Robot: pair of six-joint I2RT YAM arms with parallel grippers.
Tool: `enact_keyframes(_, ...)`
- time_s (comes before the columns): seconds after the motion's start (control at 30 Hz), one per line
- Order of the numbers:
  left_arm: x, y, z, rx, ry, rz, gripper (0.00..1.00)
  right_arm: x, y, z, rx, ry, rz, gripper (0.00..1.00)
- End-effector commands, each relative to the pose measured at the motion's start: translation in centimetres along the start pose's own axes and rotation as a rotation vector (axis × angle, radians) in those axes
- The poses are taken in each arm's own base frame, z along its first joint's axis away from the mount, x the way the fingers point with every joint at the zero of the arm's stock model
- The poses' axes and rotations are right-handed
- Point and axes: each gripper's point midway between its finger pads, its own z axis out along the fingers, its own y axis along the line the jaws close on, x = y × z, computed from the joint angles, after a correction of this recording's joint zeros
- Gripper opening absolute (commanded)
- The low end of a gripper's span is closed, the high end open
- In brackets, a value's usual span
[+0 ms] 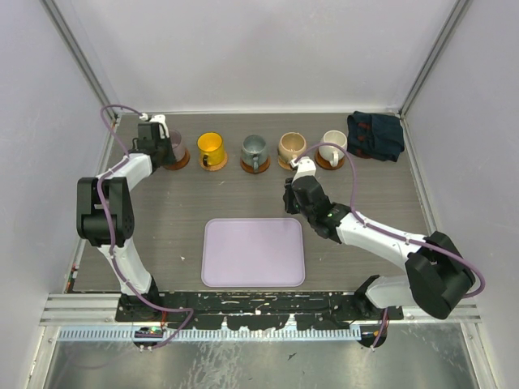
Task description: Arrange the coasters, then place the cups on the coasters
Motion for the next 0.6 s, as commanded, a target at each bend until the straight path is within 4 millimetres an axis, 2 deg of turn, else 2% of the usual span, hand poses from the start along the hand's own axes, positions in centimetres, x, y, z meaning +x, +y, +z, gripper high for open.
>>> enact_keyframes(0.0, -4.6, -0.5, -0.4, 0.027, -0.138, -0.010, 0.00, -2.7, 1.0, 0.0, -0.028, -0.072, 0.033, 0.24)
enact_keyframes(0.27, -3.7, -0.3, -0.3, 0.014, -0.118, -0.015, 0.00, -2.5, 0.9, 0.0, -0.027, -0.068, 0.036, 0.23)
enact_keyframes(0.57, -1.9, -0.1, 0.0, 0.008, -0.084, -0.029, 0.00, -2.2, 1.0, 0.0, -0.030, -0.063, 0.038, 0.23)
